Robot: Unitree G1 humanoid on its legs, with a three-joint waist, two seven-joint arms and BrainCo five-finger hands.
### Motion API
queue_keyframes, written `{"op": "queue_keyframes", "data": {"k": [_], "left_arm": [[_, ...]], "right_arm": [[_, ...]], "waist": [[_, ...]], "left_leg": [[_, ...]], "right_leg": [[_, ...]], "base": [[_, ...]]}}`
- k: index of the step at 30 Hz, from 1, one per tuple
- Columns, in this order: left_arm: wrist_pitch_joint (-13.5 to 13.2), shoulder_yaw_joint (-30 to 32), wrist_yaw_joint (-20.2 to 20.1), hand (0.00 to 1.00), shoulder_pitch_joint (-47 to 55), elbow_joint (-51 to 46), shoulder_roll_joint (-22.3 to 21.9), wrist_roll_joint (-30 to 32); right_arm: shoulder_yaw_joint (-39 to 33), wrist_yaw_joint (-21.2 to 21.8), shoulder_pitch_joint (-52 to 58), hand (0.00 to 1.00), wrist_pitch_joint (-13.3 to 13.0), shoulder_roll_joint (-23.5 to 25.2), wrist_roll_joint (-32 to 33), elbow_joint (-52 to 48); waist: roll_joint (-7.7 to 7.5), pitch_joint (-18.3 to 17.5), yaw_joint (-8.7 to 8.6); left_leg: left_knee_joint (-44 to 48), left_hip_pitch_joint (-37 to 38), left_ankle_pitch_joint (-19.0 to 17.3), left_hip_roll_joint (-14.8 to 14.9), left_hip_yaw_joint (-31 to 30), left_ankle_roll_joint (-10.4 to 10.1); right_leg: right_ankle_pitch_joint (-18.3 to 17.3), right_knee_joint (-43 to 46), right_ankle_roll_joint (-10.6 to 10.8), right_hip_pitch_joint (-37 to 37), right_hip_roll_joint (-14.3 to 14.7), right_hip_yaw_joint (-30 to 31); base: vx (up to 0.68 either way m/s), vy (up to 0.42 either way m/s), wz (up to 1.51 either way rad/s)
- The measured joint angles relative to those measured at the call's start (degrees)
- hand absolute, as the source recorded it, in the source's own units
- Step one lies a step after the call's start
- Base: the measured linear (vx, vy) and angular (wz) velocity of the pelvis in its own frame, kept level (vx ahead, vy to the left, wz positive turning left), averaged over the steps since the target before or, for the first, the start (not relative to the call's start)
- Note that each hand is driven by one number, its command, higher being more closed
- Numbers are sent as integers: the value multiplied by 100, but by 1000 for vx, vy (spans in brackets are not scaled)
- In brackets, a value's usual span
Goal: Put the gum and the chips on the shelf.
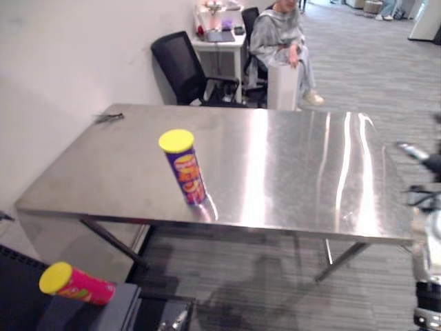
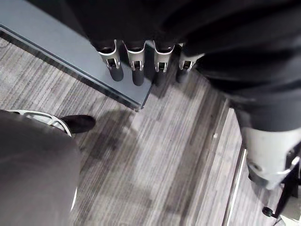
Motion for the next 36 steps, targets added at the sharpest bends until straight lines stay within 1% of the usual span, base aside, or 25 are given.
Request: {"op": "queue_keyframes", "data": {"k": [1, 2, 4, 5, 7, 10, 13, 16, 19, 20, 24, 26, 28, 30, 32, 36], "left_arm": [[2, -23, -20, 0, -4, 7, 5, -1], [2, -33, -21, 0, -11, 7, 5, 0], [5, -45, -20, 0, -10, 21, 22, -1], [12, -46, -18, 0, -5, 36, 22, -1], [19, -48, -15, 0, 92, 74, 15, -2], [54, -44, -12, 0, 254, 73, 12, -7], [96, -42, -12, 0, 306, 68, 19, -7], [108, -37, -9, 0, 309, 65, 13, -6], [127, -27, -4, 0, 308, 45, 12, -7], [129, -28, 15, 0, 315, 10, 12, -6], [129, -29, 45, 0, 296, -47, -1, -7], [129, -31, 47, 0, 290, -59, -3, -7], [130, -35, 50, 0, 288, -62, -2, -10], [130, -41, 55, 0, 286, -64, -3, -15], [130, -43, 62, 0, 282, -66, -5, -16], [130, -39, 89, 0, 277, -173, -28, -25]], "right_arm": [[473, 145, -133, 0, 30, 13, 2, 66], [680, 220, -193, 0, 52, 25, 2, 82], [1452, 455, -450, 0, 123, 147, 9, 186], [1598, 512, -489, 0, 140, 180, 19, 223], [2016, 757, -610, 0, 213, 341, 234, 295], [2327, 921, -832, 0, 316, 429, 281, 296], [2486, 973, -956, 0, 363, 488, 438, 309], [2590, 958, -1080, 0, 379, 547, 446, 455], [2751, 924, -1235, 0, 470, 563, 437, 607], [2790, 861, -1347, 0, 516, 651, 432, 764], [2889, 712, -1586, 0, 549, 760, 393, 1100], [2960, 704, -1721, 0, 600, 823, 385, 1310], [2978, 673, -1876, 0, 636, 1004, 362, 1560], [3079, 576, -1975, 0, 680, 1073, 175, 1727], [3139, 540, -2048, 0, 726, 1212, 139, 1941], [3177, 479, -2252, 0, 788, 1385, 100, 2426]], "waist": [[-4, 1, 44], [-3, 2, 93], [-7, 39, 188], [-5, 41, 242], [5, 65, 415], [21, 150, 423], [19, 243, 431], [30, 286, 490], [39, 304, 506], [41, 318, 516], [56, 414, 560], [61, 445, 572], [60, 481, 576], [64, 491, 585], [69, 499, 597], [84, 621, 648]], "left_leg": [[-1, -13, 26, -16, -66, 12], [-1, -27, 37, -21, -93, 15], [-1, -81, 95, -35, -288, 26], [-1, -81, 103, -33, -316, 24], [-1, -84, 113, -33, -429, 4], [-1, -121, 136, -43, -555, -18], [-1, -169, 155, -38, -634, -30], [-1, -169, 157, -32, -641, -30], [-1, -169, 174, -20, -657, -4], [0, -168, 174, -9, -667, -3], [0, -154, 175, -7, -709, -4], [-1, -154, 175, -8, -727, -5], [-1, -154, 175, -9, -732, -5], [-1, -154, 174, -11, -732, -7], [-1, -154, 172, -8, -731, -9], [-1, -154, 176, -8, -750, -15]], "right_leg": [[3, -27, 6, 40, -18, -108], [2, -34, 7, 45, -23, -135], [5, -114, 15, 148, -32, -337], [4, -114, 16, 169, -32, -384], [-1, -161, 16, 250, -30, -504], [-23, -188, -19, 312, -33, -630], [-27, -189, -23, 318, -21, -711], [-4, -188, 15, 336, -9, -717], [-4, -200, 15, 350, 11, -734], [-4, -209, 15, 361, 26, -745], [-4, -234, 15, 417, 33, -789], [-4, -234, 15, 424, 33, -803], [-4, -234, 14, 426, 33, -809], [-4, -234, 14, 427, 31, -809], [-5, -234, 14, 427, 33, -810], [-5, -233, 14, 438, 32, -832]], "base": [[-46, -22, 31], [-65, -22, 36], [-65, -19, 39], [-58, -19, 34], [-50, -10, 26], [-43, -2, 23], [-20, -1, 13], [13, -3, 2], [41, -14, 2], [33, -17, 2], [12, -12, 5], [-6, -4, 4], [0, 0, 0], [0, 0, 0], [0, 0, 0], [-4, 0, 1]]}}
